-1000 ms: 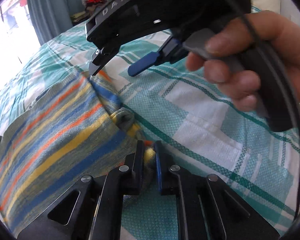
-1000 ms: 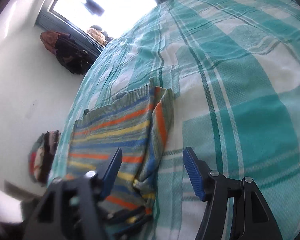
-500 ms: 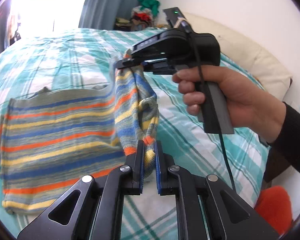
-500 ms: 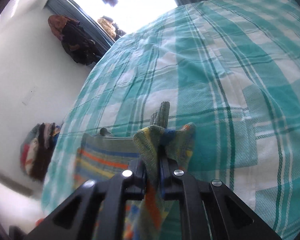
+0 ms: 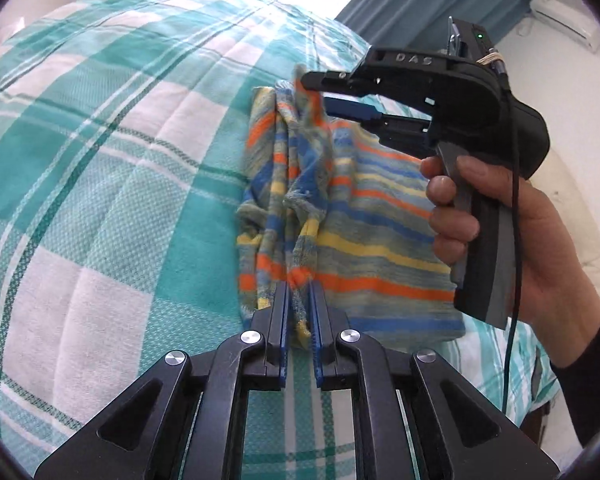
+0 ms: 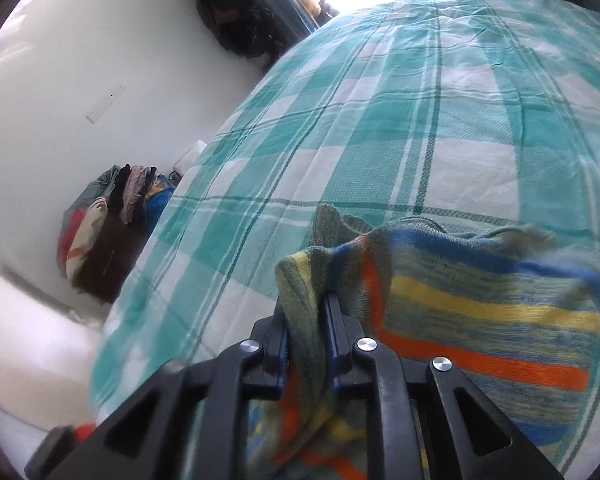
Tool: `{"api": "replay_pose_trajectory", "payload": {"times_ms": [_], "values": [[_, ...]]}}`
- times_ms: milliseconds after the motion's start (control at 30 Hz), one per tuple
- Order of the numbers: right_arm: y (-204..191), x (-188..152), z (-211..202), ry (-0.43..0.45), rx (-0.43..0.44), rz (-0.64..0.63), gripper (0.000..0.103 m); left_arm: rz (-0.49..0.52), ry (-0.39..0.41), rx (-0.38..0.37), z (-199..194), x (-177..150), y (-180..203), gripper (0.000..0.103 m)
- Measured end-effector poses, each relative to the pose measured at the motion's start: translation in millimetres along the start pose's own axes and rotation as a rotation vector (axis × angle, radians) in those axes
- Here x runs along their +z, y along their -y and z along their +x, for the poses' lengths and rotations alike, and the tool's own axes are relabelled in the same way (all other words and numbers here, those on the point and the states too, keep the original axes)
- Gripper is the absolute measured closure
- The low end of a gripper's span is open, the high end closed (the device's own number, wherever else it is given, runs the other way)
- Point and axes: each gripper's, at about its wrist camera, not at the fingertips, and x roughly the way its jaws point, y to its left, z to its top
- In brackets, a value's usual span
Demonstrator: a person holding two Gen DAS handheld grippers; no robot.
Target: Fold small clothes
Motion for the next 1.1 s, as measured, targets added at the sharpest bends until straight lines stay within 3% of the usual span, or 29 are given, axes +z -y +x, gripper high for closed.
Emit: {"api": "replay_pose_trajectory", "payload": {"times_ms": [67, 133, 200, 267, 333, 433, 533, 567, 633, 700, 733, 800, 867, 933, 1033, 1100], "values": [[0, -5, 2, -0.002, 0.031, 0.031, 0.057, -0.021, -0.007, -0.017, -5, 1, -10, 0.091], [1, -9, -21, 0.063, 0.045, 0.032, 0.057, -0.017, 0.006, -0.024, -13, 1, -11, 0.083], [2, -16, -59, 0.137, -0.003, -0.008, 0.057, -0.018, 0.019, -0.022, -20, 0, -13, 0.074], [-1, -31, -93, 0.160, -0.078, -0.093, 0.057, -0.023, 0.017, -0.033, -25, -1, -16, 0.073], [-6, -59, -120, 0.132, -0.134, -0.178, 0.060, -0.009, 0.017, -0.026, -29, -3, -16, 0.073], [-9, -117, -135, 0.060, -0.140, -0.251, 0.069, 0.026, 0.020, -0.008, -33, -7, -11, 0.073], [3, -169, -102, -0.102, -0.166, -0.252, 0.077, 0.060, 0.012, 0.007, -32, -8, -2, 0.067], [5, -181, -94, -0.114, -0.195, -0.254, 0.076, 0.065, 0.015, 0.008, -33, -8, 2, 0.063], [-2, -187, -102, -0.047, -0.206, -0.255, 0.076, 0.085, 0.035, 0.015, -36, -5, 9, 0.055], [-10, -184, -122, 0.026, -0.129, -0.217, 0.076, 0.116, 0.048, 0.031, -32, 1, 16, 0.053], [-14, -183, -134, 0.073, -0.129, -0.207, 0.076, 0.133, 0.035, 0.043, -25, 5, 20, 0.054], [-21, -184, -150, 0.138, -0.166, -0.219, 0.076, 0.161, -0.031, 0.091, -2, 10, 22, 0.100], [-21, -185, -156, 0.166, -0.179, -0.221, 0.076, 0.124, -0.060, 0.145, 11, 9, 11, 0.101], [-13, -187, -146, 0.142, -0.167, -0.196, 0.076, 0.073, -0.053, 0.119, 10, 6, -1, 0.101], [20, -200, -99, -0.005, -0.162, -0.091, 0.080, 0.064, -0.046, 0.110, 5, 2, -4, 0.101], [24, -208, -102, 0.082, -0.136, -0.083, 0.080, 0.096, -0.037, 0.124, 4, -1, -1, 0.101]]}}
